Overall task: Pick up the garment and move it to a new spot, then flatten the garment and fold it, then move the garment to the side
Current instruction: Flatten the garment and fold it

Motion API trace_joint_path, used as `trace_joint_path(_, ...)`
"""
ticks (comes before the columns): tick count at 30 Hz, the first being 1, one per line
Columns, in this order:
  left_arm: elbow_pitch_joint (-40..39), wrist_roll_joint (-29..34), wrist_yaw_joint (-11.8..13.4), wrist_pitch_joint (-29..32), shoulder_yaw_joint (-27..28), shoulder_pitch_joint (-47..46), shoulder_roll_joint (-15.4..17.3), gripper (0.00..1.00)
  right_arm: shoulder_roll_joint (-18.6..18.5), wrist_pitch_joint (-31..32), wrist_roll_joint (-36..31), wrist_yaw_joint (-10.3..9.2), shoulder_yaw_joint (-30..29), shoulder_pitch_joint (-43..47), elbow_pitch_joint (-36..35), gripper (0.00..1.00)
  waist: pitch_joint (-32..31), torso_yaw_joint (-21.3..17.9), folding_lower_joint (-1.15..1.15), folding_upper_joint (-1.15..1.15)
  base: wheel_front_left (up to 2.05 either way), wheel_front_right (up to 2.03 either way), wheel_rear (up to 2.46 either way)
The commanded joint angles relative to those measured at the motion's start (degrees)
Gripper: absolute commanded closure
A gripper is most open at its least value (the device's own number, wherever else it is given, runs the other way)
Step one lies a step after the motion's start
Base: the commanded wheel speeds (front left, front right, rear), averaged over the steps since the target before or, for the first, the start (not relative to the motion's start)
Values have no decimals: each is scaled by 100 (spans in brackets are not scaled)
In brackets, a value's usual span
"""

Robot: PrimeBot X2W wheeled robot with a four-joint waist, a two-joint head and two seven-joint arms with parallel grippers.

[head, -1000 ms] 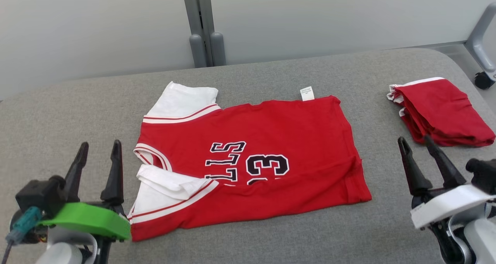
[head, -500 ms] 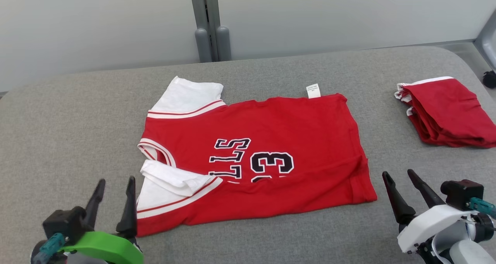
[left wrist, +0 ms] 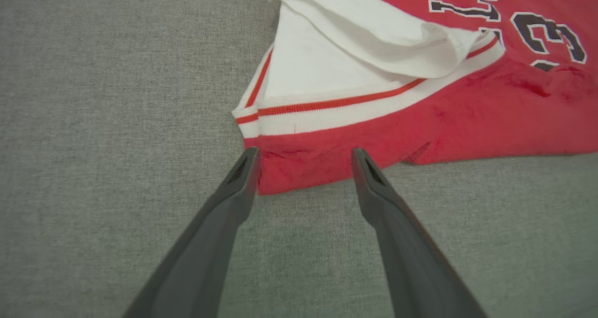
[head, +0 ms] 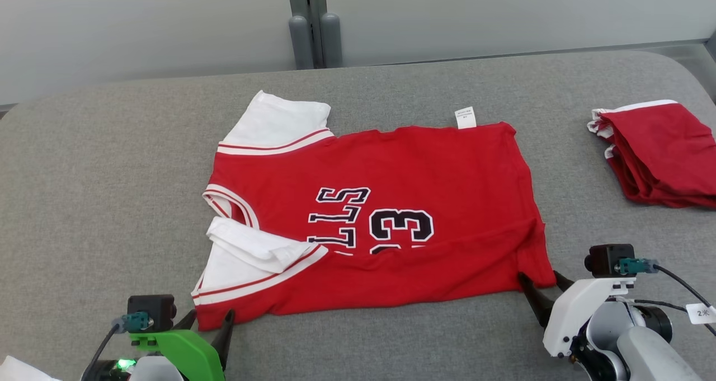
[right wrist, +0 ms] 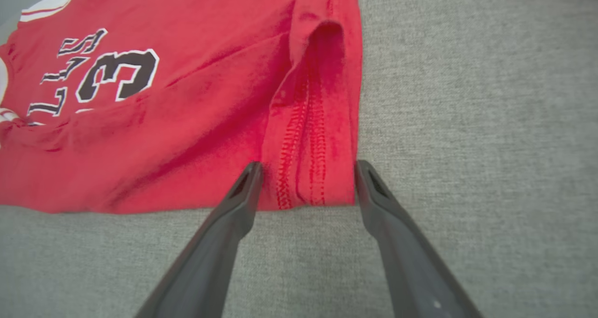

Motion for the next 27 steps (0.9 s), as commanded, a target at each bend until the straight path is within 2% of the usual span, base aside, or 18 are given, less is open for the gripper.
trace_joint_path(1, 39, 63, 6, 39, -17, -138, 34, 0, 1, 40, -54, 0, -9, -85, 36, 0, 53, 20, 0, 0, 0, 0, 0)
trace_joint_path(9, 476, -128, -156, 420, -99, -406, -35, 0, 51, 211, -237, -1, -75, -172, 101, 0, 196, -14, 0, 0, 0, 0, 0)
trace_joint_path(11, 587, -155, -148, 473, -101, -449, -26, 0, 65, 248, -263, -1, -84, -178, 110, 5, 218, -37, 0, 0, 0, 0, 0)
trace_joint_path(13, 667, -203, -142, 446, -64, -478, -59, 0, 91, 277, -261, -1, -81, -176, 96, 20, 232, -49, 0, 0, 0, 0, 0)
trace_joint_path(14, 703, -220, -144, 439, -54, -488, -69, 0, 100, 301, -251, 0, -60, -159, 89, 51, 236, -49, 0, 0, 0, 0, 0)
trace_joint_path(15, 734, -245, -131, 427, -32, -492, -82, 0, 103, 311, -235, 0, -48, -146, 90, 56, 237, -49, 0, 0, 0, 0, 0)
trace_joint_path(17, 836, -305, -124, 458, -20, -506, -99, 0, 105, 337, -210, 0, -19, -126, 102, 73, 231, -46, 0, 0, 0, 0, 0)
trace_joint_path(18, 903, -324, -156, 515, -41, -496, -103, 26, 101, 337, -197, -1, -5, -115, 114, 100, 222, -43, 0, 0, 0, 0, 0)
trace_joint_path(19, 952, -349, -180, 528, -41, -497, -123, 62, 101, 353, -175, -1, 24, -106, 119, 100, 213, -40, 0, 0, 0, 0, 0)
trace_joint_path(20, 970, -345, -193, 526, -37, -496, -131, 87, 96, 349, -164, 0, 36, -101, 124, 100, 206, -39, 0, 0, 0, 0, 0)
trace_joint_path(21, 1013, -347, -217, 509, -41, -495, -133, 100, 92, 338, -152, -1, 69, -94, 119, 100, 190, -39, 0, 0, 0, 0, 0)
trace_joint_path(27, 975, -395, -280, 382, 21, -417, -23, 100, -21, 223, -87, 0, 116, -51, 11, 100, 21, -47, 0, 0, 0, 0, 0)
